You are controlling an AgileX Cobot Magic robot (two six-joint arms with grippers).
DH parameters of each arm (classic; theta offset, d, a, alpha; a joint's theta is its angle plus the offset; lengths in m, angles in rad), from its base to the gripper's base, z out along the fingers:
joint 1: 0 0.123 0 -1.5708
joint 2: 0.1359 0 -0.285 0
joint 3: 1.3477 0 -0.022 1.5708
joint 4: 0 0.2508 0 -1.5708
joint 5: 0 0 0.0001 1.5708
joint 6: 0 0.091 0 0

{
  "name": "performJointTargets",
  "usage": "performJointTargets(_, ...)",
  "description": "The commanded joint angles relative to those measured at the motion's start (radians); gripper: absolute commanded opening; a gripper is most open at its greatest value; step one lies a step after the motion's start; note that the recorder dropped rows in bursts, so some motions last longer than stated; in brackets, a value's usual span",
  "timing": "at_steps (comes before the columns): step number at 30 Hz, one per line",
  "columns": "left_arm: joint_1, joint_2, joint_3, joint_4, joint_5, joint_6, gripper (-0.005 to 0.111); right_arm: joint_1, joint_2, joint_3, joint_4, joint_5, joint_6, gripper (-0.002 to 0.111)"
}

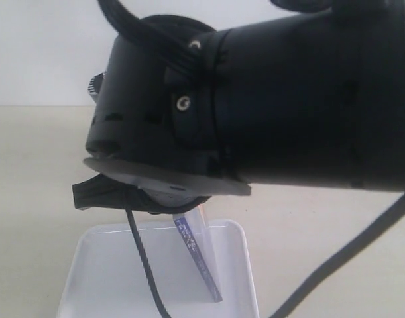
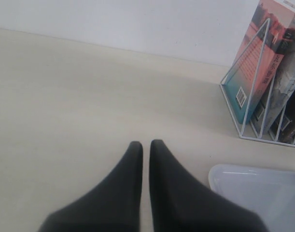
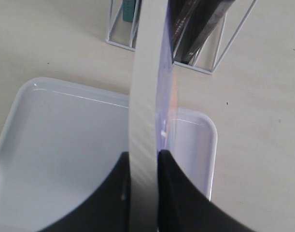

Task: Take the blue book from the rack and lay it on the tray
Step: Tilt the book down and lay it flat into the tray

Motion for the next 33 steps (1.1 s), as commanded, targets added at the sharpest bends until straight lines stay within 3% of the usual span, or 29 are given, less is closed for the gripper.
performJointTargets(1, -0.001, -0.003, 0.004, -0.007, -0.002, 0.002, 0.005, 0.006, 0.008, 0.007, 0.073, 0.056, 0.029, 0.000)
performJointTargets(18, -0.001, -0.003, 0.004, -0.007, -0.002, 0.002, 0.005, 0.027, 0.008, 0.031, 0.074, -0.044, 0.051, 0.001)
performJointTargets(20, -0.001, -0.003, 0.004, -0.007, -0.002, 0.002, 0.005, 0.027, 0.008, 0.048, 0.072, -0.062, 0.057, 0.008)
performJointTargets(21, -0.001, -0.003, 0.004, -0.007, -0.002, 0.002, 0.005, 0.027, 0.008, 0.055, 0.072, -0.081, 0.057, 0.021)
performJointTargets(23, -0.001, -0.003, 0.004, -0.007, -0.002, 0.002, 0.005, 0.027, 0.008, 0.056, 0.072, -0.102, 0.057, 0.036)
performJointTargets(26, -0.001, -0.003, 0.004, -0.007, -0.002, 0.002, 0.005, 0.027, 0.008, 0.056, 0.075, -0.152, 0.057, 0.049)
performJointTargets(33, -0.001, -0.003, 0.004, -0.007, -0.002, 0.002, 0.005, 0.027, 0.008, 0.056, 0.057, -0.185, 0.105, 0.050)
